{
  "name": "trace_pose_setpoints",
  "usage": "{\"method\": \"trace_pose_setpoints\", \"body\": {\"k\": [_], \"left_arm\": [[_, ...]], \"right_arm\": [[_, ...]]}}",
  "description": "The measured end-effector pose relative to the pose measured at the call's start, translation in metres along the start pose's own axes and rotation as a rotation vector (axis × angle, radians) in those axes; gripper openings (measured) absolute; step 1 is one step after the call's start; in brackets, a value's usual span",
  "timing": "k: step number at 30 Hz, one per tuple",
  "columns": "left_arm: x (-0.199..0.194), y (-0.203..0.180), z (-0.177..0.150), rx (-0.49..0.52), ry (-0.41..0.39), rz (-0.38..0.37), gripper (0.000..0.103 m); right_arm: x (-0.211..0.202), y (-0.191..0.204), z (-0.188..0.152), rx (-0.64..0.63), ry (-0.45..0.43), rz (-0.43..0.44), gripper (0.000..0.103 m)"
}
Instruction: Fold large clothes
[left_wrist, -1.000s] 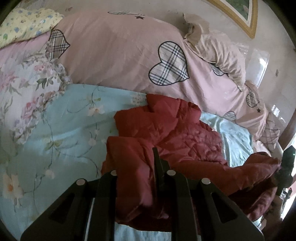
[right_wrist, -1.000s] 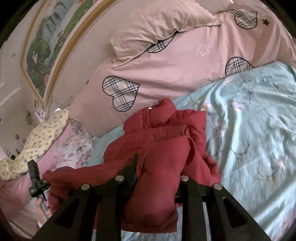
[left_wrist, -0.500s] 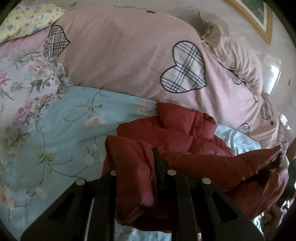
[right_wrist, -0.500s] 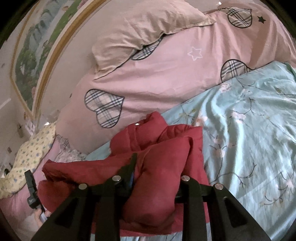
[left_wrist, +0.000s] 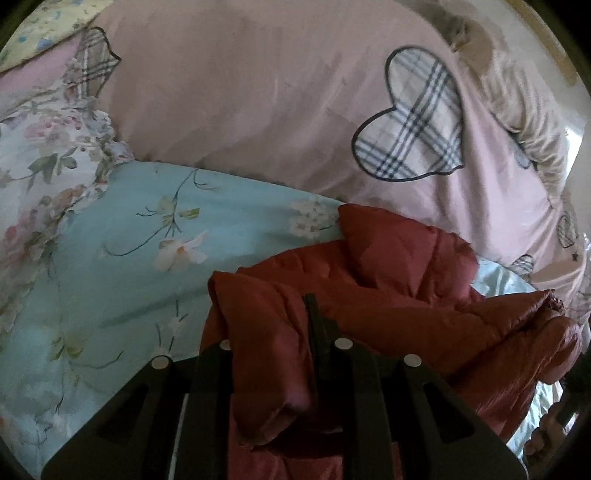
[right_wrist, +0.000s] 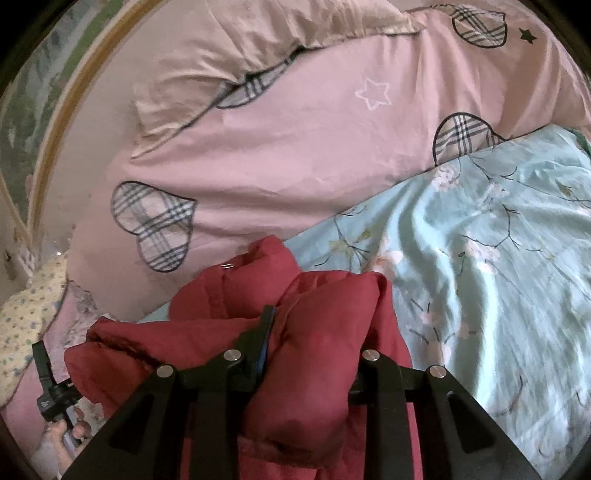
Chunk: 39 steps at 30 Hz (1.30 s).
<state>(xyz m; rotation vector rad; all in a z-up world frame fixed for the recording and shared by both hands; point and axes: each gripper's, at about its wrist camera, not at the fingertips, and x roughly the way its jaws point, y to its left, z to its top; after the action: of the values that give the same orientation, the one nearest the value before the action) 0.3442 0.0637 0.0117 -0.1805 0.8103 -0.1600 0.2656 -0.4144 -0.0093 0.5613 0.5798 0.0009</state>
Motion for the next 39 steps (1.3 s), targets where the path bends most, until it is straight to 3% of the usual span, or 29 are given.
{"method": "trace_pose_setpoints", "body": {"k": [15, 25, 30, 32, 34, 39], "left_arm": [[0.097, -0.010, 0.031, -0.009, 0.057, 0.083, 0.021], [0.119, -0.012, 0.027, -0.001, 0.057, 0.093, 0.024], [0.104, -0.010, 0.024, -0.009, 0.047, 0.073, 0.030], [0.088, -0.011, 0.019, 0.012, 0.024, 0.073, 0.044], [0.062, -0.011, 0.011, 0.043, -0.019, 0.061, 0.049], [0.012, -0.015, -0.014, 0.072, -0.075, -0.033, 0.049]], "right_arm": [[0.092, -0.010, 0.018, -0.025, 0.020, -0.106, 0.027], [0.122, -0.030, 0.016, 0.046, 0.038, -0.098, 0.029], [0.125, -0.031, 0.018, 0.051, 0.045, -0.099, 0.029], [0.125, -0.032, 0.018, 0.056, 0.045, -0.094, 0.029], [0.126, -0.035, 0.018, 0.065, 0.046, -0.083, 0.030], [0.124, -0.034, 0.018, 0.063, 0.039, -0.084, 0.032]]}}
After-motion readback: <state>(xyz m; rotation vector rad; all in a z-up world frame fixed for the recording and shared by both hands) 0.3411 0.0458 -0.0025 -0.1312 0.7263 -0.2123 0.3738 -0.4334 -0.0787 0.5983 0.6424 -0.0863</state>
